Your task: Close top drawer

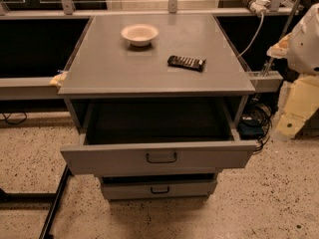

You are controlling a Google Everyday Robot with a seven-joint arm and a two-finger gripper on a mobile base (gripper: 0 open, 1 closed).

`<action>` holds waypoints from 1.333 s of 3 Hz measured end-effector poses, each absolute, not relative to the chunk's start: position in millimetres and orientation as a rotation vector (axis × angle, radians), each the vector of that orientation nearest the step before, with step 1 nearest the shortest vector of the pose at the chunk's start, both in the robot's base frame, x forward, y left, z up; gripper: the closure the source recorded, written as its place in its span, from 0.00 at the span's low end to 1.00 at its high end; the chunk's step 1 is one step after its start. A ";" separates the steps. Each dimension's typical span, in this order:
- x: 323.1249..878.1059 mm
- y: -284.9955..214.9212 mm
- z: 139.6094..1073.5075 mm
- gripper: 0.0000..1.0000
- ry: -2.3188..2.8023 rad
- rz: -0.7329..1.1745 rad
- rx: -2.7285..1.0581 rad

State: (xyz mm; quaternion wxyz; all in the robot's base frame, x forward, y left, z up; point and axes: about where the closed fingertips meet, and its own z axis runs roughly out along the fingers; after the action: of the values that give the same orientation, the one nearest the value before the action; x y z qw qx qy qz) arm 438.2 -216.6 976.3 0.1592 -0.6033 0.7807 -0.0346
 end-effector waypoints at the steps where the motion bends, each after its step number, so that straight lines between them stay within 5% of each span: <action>1: 438.2 -216.6 976.3 0.00 2.231 -0.099 -1.724; 3: 436.5 -216.8 945.7 0.42 2.185 -0.037 -1.729; 4: 433.7 -212.8 862.2 0.64 2.096 0.169 -1.729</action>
Offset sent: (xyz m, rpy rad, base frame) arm 0.0000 0.0000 0.0000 0.0000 0.0000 0.0000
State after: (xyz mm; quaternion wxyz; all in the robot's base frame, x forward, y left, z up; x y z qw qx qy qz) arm 433.7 -212.8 862.2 0.2080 -0.6213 0.7530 0.0608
